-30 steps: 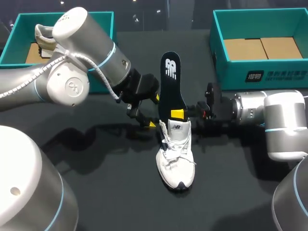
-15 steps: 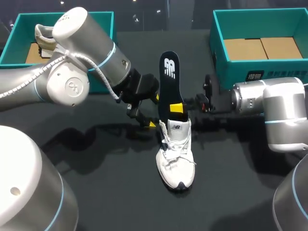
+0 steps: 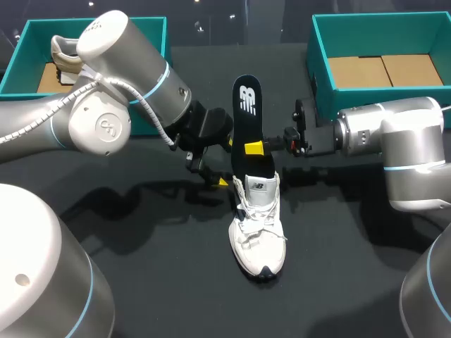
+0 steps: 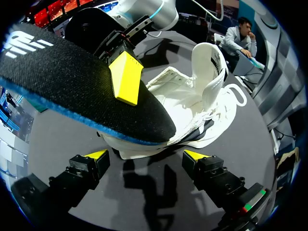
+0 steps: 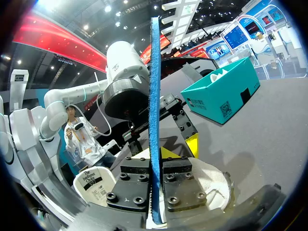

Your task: Take the shoe out of the shoebox, open the shoe tongue, remove and reinsert the insole, then place the shoe into the shoebox

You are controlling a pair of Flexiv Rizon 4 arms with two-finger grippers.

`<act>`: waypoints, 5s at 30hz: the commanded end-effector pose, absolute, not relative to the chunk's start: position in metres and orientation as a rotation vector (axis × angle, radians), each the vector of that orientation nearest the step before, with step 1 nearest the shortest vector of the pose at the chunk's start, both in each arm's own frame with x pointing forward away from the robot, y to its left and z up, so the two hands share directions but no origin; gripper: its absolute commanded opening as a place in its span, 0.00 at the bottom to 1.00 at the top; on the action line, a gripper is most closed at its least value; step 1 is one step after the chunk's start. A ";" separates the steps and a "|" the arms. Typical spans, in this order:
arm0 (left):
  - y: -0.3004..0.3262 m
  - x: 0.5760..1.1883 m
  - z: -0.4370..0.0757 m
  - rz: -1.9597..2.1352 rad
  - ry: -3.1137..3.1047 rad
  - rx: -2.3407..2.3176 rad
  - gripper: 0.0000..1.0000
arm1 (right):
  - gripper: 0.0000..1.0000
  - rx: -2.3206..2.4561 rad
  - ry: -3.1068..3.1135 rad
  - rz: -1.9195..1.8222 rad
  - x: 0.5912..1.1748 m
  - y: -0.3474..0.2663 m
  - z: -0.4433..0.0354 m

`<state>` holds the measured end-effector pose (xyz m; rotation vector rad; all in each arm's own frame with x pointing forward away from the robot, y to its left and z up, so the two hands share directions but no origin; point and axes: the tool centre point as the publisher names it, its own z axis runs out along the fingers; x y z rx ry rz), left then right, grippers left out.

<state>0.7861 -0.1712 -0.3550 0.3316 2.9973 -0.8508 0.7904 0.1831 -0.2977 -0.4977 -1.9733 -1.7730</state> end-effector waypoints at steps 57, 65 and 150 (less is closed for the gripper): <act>-0.172 0.786 -0.356 -0.848 2.998 0.333 1.00 | 0.00 -0.459 -1.935 -1.799 0.791 0.189 -0.299; -0.172 0.786 -0.356 -0.848 2.998 0.333 1.00 | 0.00 -0.514 -1.870 -1.797 0.778 0.185 -0.320; -0.172 0.786 -0.356 -0.848 2.998 0.333 1.00 | 0.21 -0.650 -1.953 -1.721 0.793 0.188 -0.323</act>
